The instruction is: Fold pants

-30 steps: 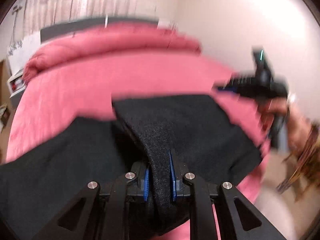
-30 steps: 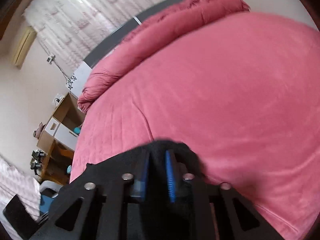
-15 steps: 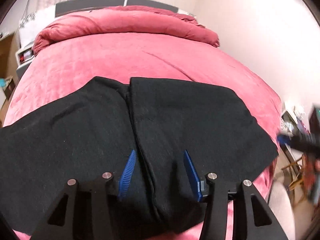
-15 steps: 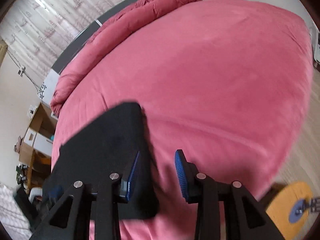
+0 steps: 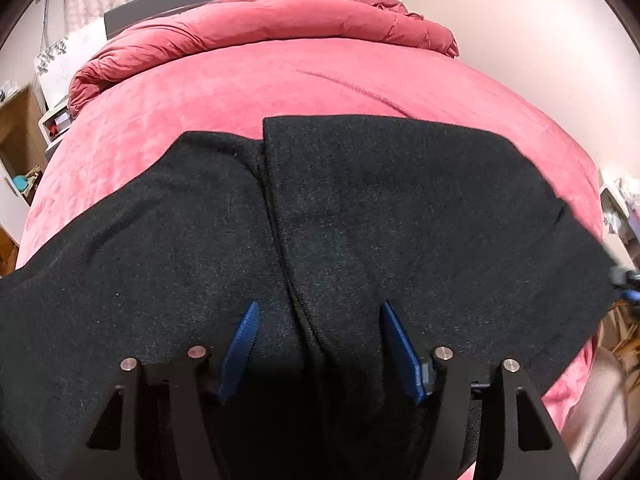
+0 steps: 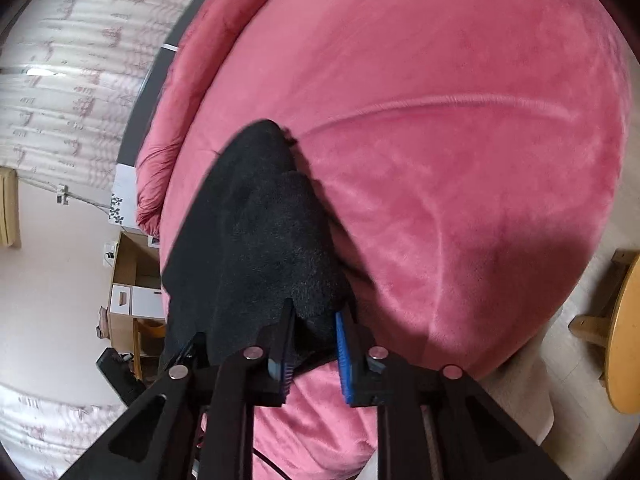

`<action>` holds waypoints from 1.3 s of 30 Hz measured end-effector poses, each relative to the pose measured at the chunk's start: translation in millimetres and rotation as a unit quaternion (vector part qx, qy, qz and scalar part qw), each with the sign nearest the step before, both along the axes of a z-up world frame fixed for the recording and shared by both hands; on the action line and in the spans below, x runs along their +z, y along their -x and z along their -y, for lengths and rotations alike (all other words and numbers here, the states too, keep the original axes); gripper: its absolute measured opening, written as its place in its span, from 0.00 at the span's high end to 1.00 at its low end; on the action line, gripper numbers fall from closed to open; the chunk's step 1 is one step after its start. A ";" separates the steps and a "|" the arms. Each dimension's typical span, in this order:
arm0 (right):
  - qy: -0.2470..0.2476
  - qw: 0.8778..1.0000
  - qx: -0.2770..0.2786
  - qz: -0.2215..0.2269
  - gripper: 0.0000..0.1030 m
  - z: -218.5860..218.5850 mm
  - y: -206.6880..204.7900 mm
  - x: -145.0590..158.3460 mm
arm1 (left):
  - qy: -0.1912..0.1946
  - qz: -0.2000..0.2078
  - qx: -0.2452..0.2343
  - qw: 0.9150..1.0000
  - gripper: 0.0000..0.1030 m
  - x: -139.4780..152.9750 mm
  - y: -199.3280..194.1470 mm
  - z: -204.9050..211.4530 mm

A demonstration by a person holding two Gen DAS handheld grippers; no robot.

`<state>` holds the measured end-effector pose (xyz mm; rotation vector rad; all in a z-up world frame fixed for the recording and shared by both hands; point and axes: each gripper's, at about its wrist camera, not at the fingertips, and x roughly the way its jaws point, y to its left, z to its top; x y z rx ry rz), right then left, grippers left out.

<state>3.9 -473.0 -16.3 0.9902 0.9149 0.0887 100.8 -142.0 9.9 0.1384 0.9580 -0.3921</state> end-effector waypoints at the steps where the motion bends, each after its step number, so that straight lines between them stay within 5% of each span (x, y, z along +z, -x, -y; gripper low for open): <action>1: -0.003 1.000 0.003 0.003 0.85 -7.2 -3.3 6.0 | -0.003 -0.001 0.001 1.000 0.35 -0.8 -2.2 -1.7; 3: -0.005 1.000 0.018 -0.003 0.86 -17.1 5.7 12.4 | -0.011 0.002 0.000 1.000 0.34 -5.3 -6.4 -1.1; 7: 0.069 0.995 0.024 -0.068 0.80 -23.9 -11.4 -17.4 | -0.027 0.015 0.006 1.000 0.34 3.4 1.9 6.5; 10: 0.068 0.997 0.004 -0.030 0.70 -12.9 -8.8 1.5 | -0.013 0.076 -0.016 0.997 0.34 32.8 19.2 15.2; 13: 0.134 0.990 -0.029 0.037 0.62 8.2 -11.8 37.4 | 0.008 0.126 -0.083 0.989 0.33 55.9 37.9 49.2; 15: 0.130 0.989 0.009 0.072 0.57 19.4 -44.7 48.0 | 0.007 0.120 -0.154 0.981 0.33 55.2 45.9 87.7; 18: 0.097 0.990 0.078 0.067 0.56 24.7 -106.2 37.5 | -0.016 0.086 -0.247 0.965 0.33 34.0 52.6 150.4; 21: 0.096 0.988 0.110 0.049 0.48 26.4 -163.7 19.7 | -0.033 0.065 -0.277 0.958 0.40 12.6 44.0 179.4; 26: 0.062 0.981 0.181 0.039 0.49 8.3 -204.3 -10.1 | -0.010 0.042 -0.276 0.960 0.40 -1.5 31.1 182.2; 27: 0.074 0.980 0.181 0.031 0.70 5.2 -204.5 -15.1 | -0.006 0.042 -0.280 0.959 0.39 -2.8 27.9 179.4; 30: 0.070 0.984 0.157 0.047 0.84 8.2 -205.1 -2.3 | -0.011 0.050 -0.302 0.952 0.40 -7.1 20.8 176.0; 33: 0.142 0.972 0.171 0.077 0.85 -11.6 -210.0 25.2 | -0.001 0.053 -0.297 0.953 0.40 -14.0 16.7 170.3; 35: 0.174 0.969 0.171 0.049 0.85 -17.2 -227.6 10.5 | -0.008 0.067 -0.299 0.952 0.40 -16.5 18.7 169.3; 39: 0.121 0.984 0.120 0.043 0.81 0.2 -228.3 -21.3 | -0.005 0.040 -0.291 0.956 0.42 -6.7 16.4 170.9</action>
